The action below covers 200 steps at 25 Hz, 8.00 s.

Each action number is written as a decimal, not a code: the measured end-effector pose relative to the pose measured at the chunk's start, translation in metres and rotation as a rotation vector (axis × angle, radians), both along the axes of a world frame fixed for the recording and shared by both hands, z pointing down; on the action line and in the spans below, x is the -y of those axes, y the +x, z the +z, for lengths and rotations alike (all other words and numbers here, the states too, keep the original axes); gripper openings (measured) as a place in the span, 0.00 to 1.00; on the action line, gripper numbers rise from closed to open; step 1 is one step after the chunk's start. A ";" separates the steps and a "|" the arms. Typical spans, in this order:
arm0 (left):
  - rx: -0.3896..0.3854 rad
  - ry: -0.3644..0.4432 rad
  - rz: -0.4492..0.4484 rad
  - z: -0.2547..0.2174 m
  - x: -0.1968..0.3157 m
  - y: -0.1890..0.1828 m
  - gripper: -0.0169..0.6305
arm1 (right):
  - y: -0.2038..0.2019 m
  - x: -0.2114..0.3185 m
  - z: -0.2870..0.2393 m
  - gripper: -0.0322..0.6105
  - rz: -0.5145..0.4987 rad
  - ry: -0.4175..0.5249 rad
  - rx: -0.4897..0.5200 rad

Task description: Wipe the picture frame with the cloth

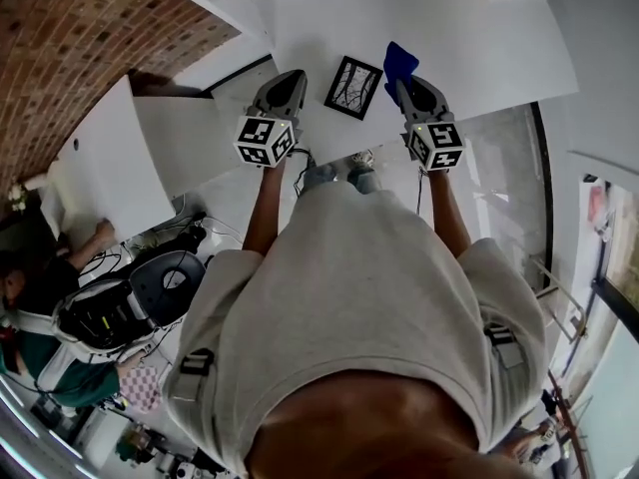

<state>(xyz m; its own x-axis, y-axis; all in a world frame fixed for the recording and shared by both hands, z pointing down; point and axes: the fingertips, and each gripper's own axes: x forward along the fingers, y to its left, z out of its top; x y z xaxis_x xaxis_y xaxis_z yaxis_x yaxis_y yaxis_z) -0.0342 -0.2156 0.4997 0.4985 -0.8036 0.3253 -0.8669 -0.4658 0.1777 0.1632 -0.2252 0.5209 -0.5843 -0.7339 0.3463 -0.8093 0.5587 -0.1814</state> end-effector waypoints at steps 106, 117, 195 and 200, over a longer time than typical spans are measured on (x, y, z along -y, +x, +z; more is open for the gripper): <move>-0.149 -0.089 -0.054 0.060 -0.029 -0.096 0.05 | -0.174 -0.021 0.089 0.15 -0.489 -0.018 -0.501; -0.140 -0.092 -0.056 0.059 -0.030 -0.095 0.05 | -0.125 0.051 0.090 0.15 -0.409 0.006 -0.612; -0.148 -0.095 -0.049 0.061 -0.026 -0.079 0.05 | -0.134 -0.005 0.091 0.15 -0.485 0.015 -0.619; -0.143 -0.098 -0.051 0.061 -0.026 -0.078 0.05 | -0.102 0.034 0.101 0.15 -0.429 -0.002 -0.673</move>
<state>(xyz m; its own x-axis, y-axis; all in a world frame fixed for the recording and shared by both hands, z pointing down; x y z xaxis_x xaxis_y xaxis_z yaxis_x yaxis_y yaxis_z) -0.1117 -0.1901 0.5608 0.5043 -0.7970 0.3324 -0.8518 -0.3959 0.3430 0.0610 -0.2592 0.6220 -0.4809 -0.4913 0.7262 -0.4595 0.8466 0.2685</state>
